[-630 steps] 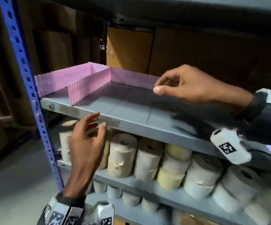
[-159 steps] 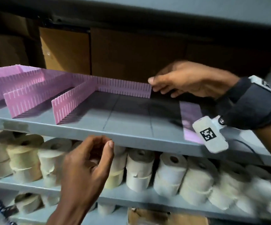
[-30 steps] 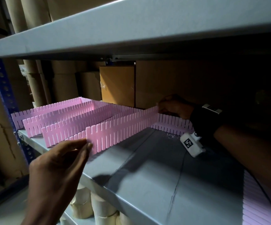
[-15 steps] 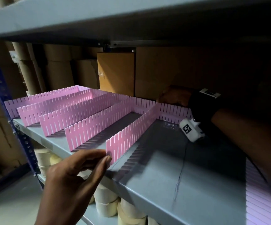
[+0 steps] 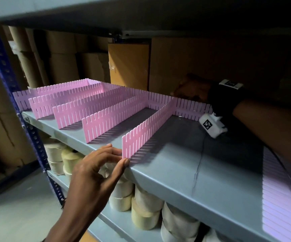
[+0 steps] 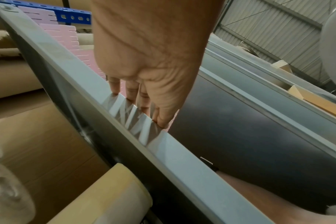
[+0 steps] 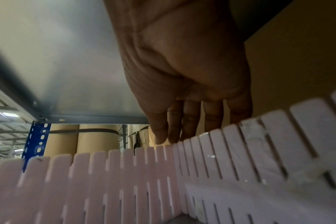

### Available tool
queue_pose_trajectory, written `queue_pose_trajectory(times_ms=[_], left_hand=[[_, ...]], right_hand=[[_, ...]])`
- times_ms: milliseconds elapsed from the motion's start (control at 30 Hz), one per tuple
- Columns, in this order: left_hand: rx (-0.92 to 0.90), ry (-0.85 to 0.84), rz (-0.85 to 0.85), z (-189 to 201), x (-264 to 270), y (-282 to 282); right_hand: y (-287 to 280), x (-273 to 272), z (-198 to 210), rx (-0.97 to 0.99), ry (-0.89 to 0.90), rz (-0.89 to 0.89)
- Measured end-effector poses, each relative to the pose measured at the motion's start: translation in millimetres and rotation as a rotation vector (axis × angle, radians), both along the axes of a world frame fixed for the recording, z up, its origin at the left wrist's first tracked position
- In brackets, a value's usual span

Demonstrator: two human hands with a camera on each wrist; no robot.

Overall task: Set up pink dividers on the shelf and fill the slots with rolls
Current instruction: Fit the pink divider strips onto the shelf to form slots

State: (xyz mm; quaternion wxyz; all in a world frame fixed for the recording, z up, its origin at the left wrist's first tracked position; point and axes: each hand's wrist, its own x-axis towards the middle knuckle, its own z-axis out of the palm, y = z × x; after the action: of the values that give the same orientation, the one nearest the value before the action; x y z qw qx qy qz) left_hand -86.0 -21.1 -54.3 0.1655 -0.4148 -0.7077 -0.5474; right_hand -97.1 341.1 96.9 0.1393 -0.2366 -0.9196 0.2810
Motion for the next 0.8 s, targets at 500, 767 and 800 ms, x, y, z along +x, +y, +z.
queue_pose_trajectory(times_ms=[500,767,800], left_hand=[[0.013,0.076,0.021,-13,-3,2],[0.078,0.087,-0.031,-15,-4,2],[0.076,0.07,-0.034,-14,-3,1]], right_hand=[[-21,8,2,0.116,-0.092,-0.083],[-60,37,32,0.191,-0.026,-0.29],[-65,46,39,0.175,-0.014,-0.336]])
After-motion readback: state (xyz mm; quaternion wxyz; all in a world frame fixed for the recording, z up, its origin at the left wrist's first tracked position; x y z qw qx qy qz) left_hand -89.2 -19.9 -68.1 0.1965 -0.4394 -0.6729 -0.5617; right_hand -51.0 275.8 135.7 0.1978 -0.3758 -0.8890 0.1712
